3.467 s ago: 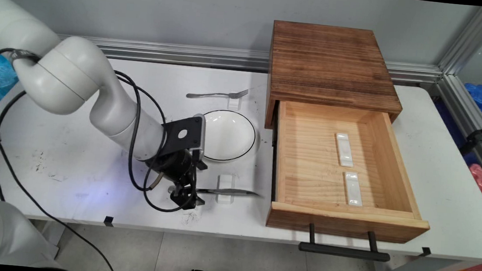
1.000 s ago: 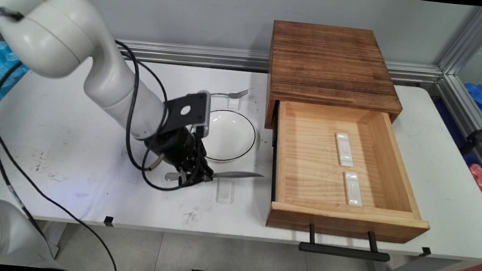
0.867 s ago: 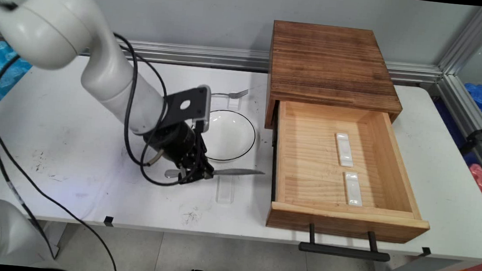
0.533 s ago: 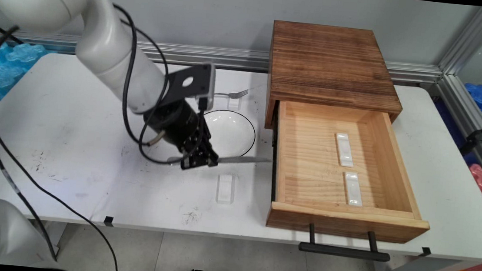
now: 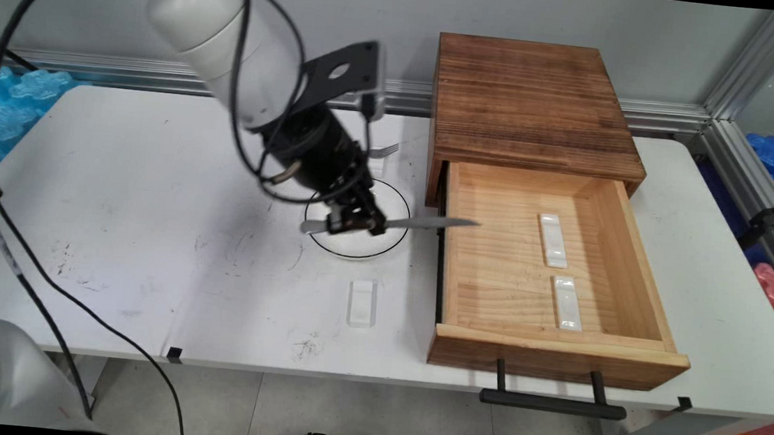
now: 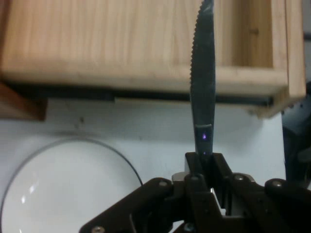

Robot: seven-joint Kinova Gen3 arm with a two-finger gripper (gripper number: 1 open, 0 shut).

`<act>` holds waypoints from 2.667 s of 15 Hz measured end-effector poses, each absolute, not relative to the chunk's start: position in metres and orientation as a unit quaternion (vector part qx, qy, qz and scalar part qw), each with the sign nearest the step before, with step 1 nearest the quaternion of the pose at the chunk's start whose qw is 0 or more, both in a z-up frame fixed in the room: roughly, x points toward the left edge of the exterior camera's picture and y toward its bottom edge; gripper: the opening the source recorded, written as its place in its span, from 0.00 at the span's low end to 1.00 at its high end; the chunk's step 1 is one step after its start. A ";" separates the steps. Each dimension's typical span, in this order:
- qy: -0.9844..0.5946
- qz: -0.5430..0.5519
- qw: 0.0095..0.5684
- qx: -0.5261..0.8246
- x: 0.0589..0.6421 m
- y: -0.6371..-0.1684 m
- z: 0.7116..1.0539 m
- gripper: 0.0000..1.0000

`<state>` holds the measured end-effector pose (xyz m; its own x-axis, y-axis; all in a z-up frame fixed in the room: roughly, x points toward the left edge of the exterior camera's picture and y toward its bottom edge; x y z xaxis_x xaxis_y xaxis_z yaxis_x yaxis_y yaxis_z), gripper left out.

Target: Place the picked object into the drawer

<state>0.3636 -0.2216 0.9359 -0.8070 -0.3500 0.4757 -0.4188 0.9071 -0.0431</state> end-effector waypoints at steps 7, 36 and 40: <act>-0.943 0.090 0.258 0.190 0.315 -0.258 0.954 0.00; -0.943 0.058 0.264 0.195 0.182 -0.313 0.893 0.00; -0.941 0.051 0.266 0.202 0.174 -0.317 0.876 0.00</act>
<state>0.1744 -0.3166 0.8758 -0.7767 -0.3534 0.5214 -0.4079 0.9129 0.0110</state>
